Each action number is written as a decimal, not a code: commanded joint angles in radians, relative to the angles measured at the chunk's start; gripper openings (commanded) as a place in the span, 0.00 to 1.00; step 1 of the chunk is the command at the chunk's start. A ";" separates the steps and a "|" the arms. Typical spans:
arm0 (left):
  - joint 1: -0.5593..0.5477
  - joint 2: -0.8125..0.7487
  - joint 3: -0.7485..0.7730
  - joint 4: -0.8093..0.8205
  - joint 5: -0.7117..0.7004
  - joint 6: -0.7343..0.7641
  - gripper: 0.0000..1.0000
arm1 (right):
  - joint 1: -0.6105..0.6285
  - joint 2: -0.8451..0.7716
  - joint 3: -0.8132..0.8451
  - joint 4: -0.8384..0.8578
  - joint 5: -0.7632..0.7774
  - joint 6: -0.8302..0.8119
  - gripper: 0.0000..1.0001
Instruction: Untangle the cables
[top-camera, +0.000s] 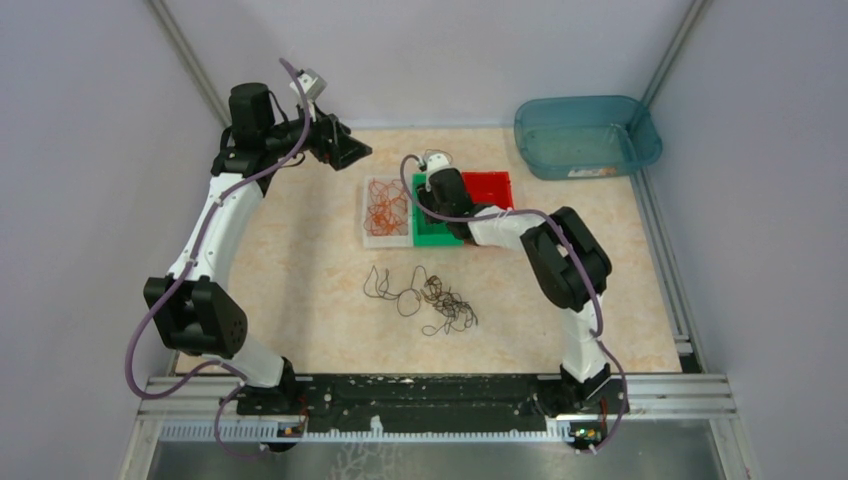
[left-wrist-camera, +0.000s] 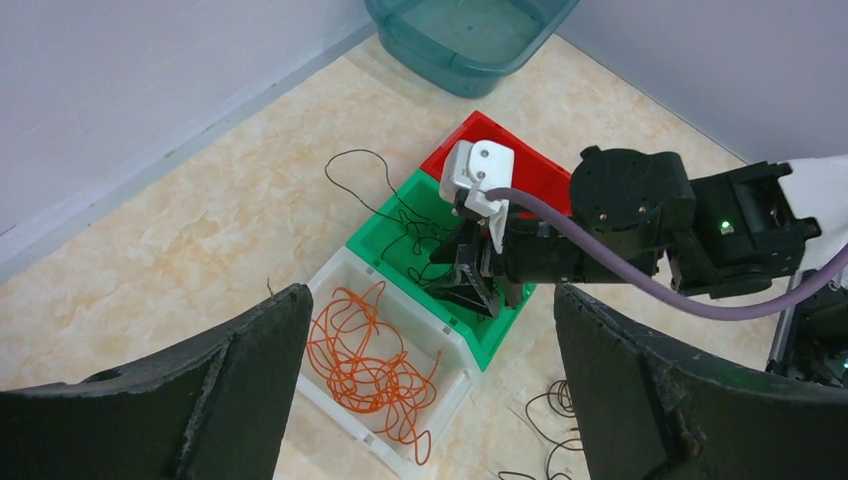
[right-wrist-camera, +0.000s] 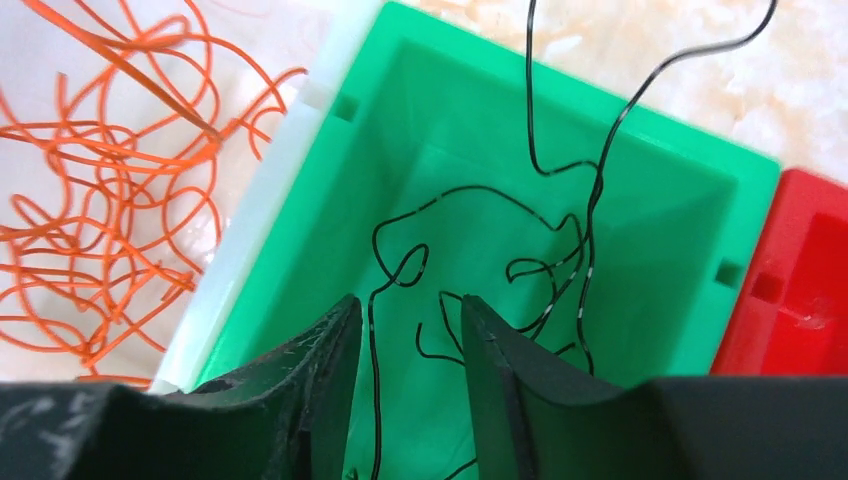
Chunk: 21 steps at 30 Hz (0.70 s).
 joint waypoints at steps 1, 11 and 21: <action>0.011 -0.012 0.034 -0.025 0.023 0.008 0.97 | 0.006 -0.157 0.090 -0.004 -0.024 -0.003 0.46; 0.020 -0.048 0.031 -0.131 0.008 0.061 0.98 | 0.068 -0.481 -0.071 -0.063 -0.120 -0.027 0.61; 0.067 -0.103 -0.056 -0.209 -0.047 0.119 0.98 | 0.375 -0.536 -0.323 -0.020 -0.285 -0.058 0.67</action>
